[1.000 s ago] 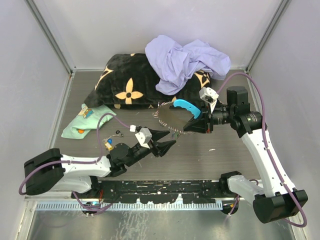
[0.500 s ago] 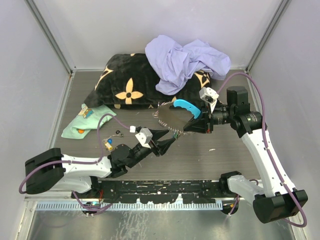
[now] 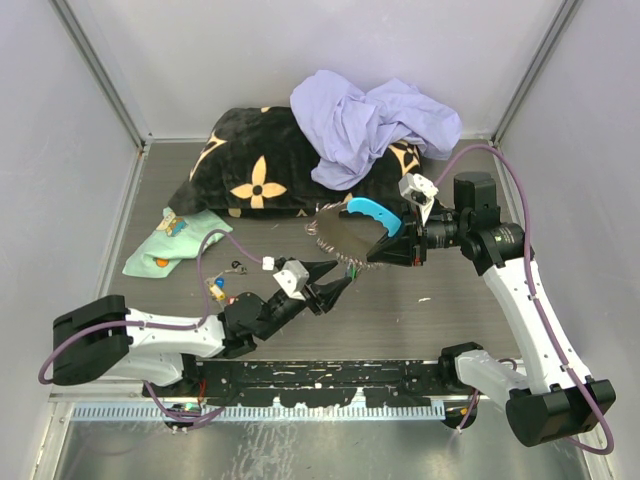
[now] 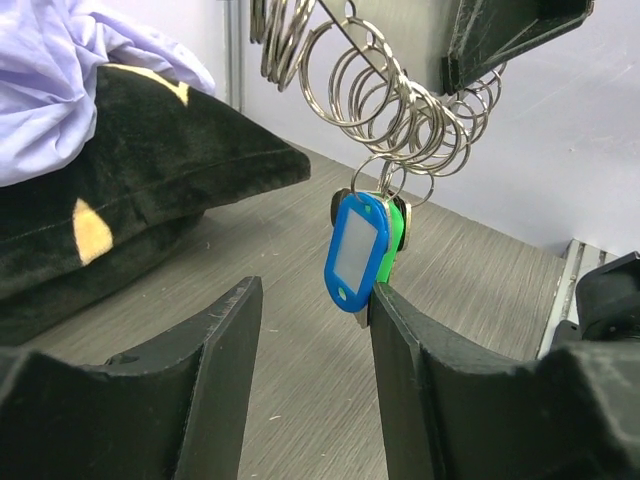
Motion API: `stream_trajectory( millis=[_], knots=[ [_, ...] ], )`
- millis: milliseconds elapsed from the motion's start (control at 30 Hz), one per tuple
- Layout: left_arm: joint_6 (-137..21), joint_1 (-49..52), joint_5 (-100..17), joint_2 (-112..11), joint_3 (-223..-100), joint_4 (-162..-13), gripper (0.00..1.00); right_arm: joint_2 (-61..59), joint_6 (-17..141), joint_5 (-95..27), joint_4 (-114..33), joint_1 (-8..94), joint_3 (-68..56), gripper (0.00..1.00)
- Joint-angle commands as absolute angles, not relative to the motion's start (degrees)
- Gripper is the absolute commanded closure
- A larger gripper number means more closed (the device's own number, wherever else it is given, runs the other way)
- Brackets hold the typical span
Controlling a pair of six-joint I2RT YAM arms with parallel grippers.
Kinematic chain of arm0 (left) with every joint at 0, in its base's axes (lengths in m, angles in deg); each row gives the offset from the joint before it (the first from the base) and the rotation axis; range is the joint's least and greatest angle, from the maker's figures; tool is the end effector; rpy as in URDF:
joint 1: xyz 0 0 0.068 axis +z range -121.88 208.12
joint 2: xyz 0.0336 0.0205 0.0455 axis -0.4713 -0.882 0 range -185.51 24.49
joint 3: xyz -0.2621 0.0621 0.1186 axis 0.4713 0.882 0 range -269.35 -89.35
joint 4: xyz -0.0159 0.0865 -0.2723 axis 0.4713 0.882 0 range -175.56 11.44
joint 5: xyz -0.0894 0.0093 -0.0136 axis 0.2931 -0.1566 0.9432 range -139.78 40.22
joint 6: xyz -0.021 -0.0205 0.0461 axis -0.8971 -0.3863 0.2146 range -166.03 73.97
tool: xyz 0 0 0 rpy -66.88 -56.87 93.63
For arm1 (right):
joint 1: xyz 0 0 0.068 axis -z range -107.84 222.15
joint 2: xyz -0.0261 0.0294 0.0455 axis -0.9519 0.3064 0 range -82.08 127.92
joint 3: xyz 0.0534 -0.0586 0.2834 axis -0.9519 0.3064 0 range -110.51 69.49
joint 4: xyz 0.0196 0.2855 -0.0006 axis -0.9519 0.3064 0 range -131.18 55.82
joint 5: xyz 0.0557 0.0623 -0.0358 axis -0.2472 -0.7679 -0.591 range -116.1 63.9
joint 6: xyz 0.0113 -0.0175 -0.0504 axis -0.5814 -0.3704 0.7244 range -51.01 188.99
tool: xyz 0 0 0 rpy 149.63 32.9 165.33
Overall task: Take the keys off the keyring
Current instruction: Pick up the key from the keyring.
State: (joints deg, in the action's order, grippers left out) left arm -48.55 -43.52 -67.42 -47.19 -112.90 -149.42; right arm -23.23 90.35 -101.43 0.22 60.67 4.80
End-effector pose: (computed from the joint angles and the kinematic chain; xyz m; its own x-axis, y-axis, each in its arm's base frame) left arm 0.0926 -0.2437 0.2527 0.0496 -0.2824 -0.9580 0.8155 0.5652 -0.1244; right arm 0.1924 0.0752 0.3972 -0.2316 -0.1411 -0.9625 -0.9728 0.0430 0.2277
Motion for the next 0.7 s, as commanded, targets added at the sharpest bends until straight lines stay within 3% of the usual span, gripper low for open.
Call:
stream_trajectory(
  millis=[0,667],
  knots=[
    [-44.49,-45.02,-72.73,-47.26,-115.69,-154.32,0.51,-24.44,89.42,-104.23,-3.12,60.94,4.37,0.99],
    [-37.33,-46.99,-76.90,-49.53,-118.82,-154.29,0.51,-24.75,88.42,-104.41,-4.00,61.00,4.73,0.99]
  ],
)
